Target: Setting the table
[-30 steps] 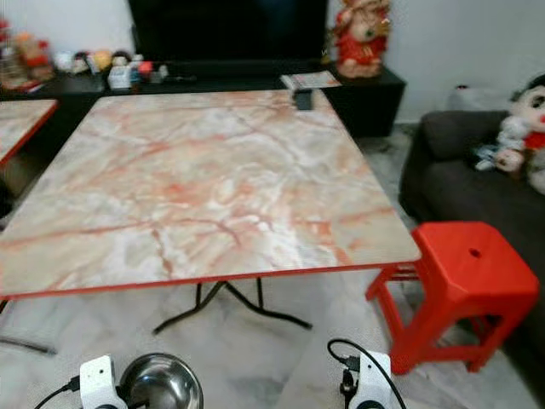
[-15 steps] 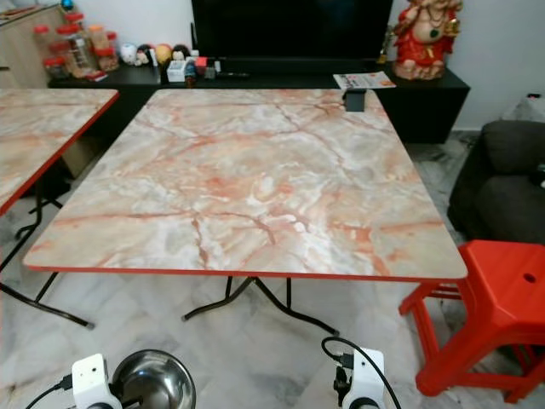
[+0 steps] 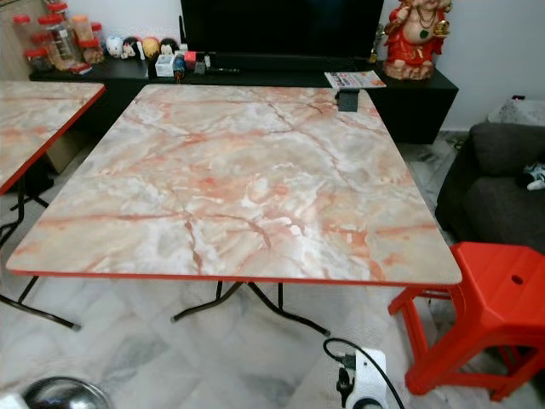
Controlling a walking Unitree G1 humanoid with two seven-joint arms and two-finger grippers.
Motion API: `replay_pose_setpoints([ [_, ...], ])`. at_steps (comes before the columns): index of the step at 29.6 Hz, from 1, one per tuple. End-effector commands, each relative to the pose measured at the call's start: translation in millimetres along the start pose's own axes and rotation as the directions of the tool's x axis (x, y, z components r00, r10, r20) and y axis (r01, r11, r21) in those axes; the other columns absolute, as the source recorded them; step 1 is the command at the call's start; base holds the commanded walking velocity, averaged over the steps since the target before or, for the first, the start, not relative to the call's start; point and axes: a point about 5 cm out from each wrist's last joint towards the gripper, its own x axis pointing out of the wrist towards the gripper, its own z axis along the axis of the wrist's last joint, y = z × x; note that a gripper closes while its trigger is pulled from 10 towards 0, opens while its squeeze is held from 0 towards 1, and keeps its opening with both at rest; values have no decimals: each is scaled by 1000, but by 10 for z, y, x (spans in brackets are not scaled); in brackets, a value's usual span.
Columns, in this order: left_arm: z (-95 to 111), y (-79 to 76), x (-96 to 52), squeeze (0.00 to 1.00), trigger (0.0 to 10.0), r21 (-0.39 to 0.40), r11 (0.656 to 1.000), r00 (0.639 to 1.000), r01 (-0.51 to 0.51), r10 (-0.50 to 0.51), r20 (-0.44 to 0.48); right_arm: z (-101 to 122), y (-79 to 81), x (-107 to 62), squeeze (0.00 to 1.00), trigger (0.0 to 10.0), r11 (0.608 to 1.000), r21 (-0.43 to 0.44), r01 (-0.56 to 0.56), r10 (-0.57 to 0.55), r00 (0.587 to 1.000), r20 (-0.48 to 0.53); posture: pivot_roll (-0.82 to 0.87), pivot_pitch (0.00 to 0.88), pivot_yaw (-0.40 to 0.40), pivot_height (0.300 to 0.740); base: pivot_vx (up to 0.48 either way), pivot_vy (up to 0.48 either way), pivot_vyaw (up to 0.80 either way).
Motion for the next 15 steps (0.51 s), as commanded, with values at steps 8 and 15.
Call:
replay_pose_setpoints([
  [8,612,1,186,0,10000,-122,982,954,-142,169,249,87,24,33,0,10000,1000,-22,-15,15,1000,9,57,0,-74,740,0,0,0],
  [15,1059,-98,252,0,10000,-111,987,893,-116,153,423,100,16,36,0,10000,1000,-18,-12,12,1000,14,48,0,-69,740,0,0,0],
])
